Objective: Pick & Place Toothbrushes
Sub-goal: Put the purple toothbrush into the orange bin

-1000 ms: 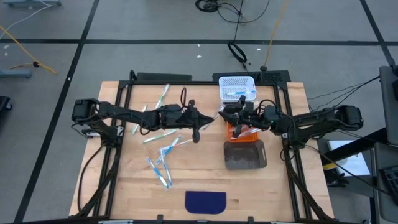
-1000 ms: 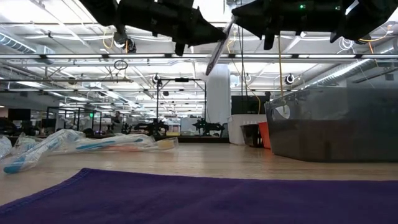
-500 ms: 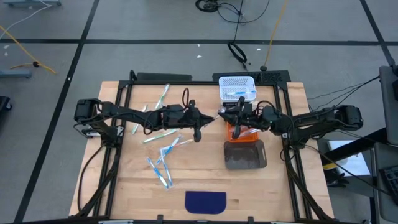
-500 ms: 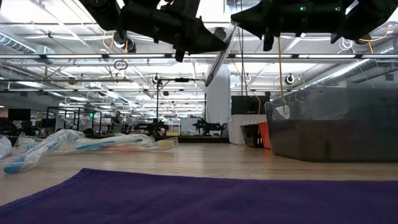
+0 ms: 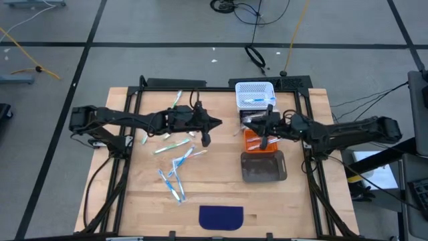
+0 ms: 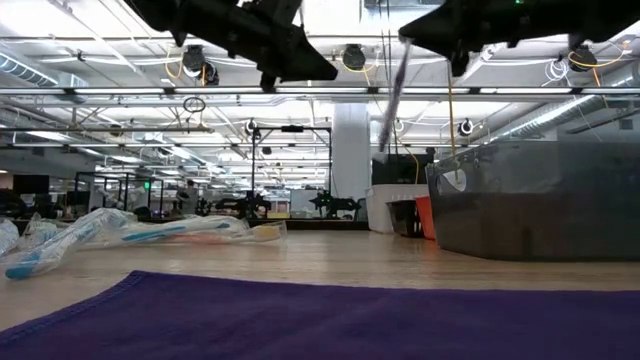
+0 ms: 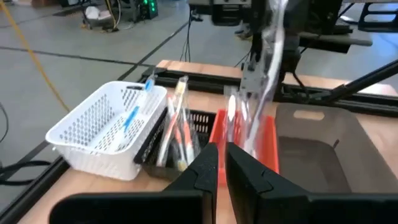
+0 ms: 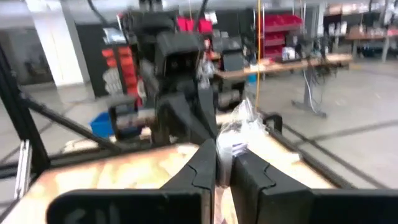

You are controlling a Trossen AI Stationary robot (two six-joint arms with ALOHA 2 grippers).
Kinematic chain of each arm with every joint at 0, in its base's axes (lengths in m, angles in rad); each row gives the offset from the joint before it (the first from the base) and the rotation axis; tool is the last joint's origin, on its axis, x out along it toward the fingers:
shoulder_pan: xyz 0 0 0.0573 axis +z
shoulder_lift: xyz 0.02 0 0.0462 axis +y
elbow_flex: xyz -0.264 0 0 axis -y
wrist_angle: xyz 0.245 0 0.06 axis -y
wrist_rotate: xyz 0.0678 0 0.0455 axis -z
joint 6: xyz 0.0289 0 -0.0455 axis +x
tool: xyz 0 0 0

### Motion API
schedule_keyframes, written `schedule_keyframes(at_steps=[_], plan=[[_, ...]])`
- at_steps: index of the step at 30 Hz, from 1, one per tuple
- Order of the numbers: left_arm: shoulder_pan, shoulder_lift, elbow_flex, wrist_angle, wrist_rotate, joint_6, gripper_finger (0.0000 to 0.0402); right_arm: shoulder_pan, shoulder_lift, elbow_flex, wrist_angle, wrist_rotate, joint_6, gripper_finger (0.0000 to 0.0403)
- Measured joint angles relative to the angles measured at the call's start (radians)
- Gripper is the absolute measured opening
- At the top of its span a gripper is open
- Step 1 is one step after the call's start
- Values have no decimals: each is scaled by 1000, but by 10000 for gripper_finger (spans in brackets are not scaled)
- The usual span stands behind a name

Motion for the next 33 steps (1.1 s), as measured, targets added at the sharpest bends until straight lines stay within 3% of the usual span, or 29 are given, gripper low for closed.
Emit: schedule_keyframes(at_steps=[12, 20, 33], plan=[[-6, -11, 0, -78, 0, -8, 33, 103, -228, -18, -329, 233, 78, 16], [-6, -11, 0, -78, 0, -12, 33, 124, -279, -128, -327, 322, 140, 16], [-6, -10, 0, -79, 0, -12, 33, 124, -331, -291, -141, 328, 167, 16]])
